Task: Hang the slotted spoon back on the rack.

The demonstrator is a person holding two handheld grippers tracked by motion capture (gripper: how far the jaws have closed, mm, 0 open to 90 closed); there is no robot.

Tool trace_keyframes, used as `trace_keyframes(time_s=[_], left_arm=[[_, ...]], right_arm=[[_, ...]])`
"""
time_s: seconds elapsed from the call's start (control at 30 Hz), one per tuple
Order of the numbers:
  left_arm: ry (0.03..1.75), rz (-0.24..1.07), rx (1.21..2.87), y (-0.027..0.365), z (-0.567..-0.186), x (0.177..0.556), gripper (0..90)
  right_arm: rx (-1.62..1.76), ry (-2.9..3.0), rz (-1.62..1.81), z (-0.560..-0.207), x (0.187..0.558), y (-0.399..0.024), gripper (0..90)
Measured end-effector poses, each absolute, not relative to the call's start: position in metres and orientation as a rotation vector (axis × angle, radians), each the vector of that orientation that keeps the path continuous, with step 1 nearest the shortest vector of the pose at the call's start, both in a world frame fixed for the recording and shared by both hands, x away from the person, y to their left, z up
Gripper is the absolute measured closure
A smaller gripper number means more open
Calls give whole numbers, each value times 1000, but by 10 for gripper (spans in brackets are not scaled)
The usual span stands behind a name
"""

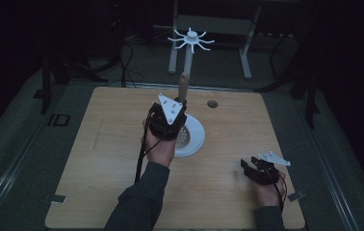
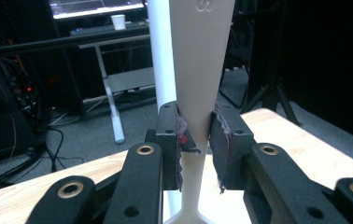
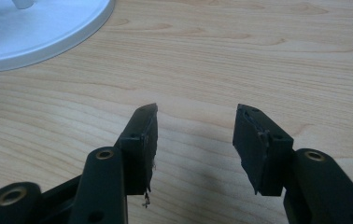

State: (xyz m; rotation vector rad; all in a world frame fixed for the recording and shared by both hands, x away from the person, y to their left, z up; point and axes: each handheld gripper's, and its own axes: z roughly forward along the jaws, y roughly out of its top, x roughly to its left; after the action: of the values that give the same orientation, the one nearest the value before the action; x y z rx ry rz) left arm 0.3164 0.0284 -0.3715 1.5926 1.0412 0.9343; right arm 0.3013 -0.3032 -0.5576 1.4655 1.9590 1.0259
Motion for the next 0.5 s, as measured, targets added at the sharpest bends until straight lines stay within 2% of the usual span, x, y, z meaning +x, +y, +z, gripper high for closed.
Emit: trace_keyframes(time_s=[0.5], left_arm=[[1087, 1020, 1520, 20, -361, 319, 742]], right_arm=[[1456, 1973, 1017, -559, 302, -299, 496]])
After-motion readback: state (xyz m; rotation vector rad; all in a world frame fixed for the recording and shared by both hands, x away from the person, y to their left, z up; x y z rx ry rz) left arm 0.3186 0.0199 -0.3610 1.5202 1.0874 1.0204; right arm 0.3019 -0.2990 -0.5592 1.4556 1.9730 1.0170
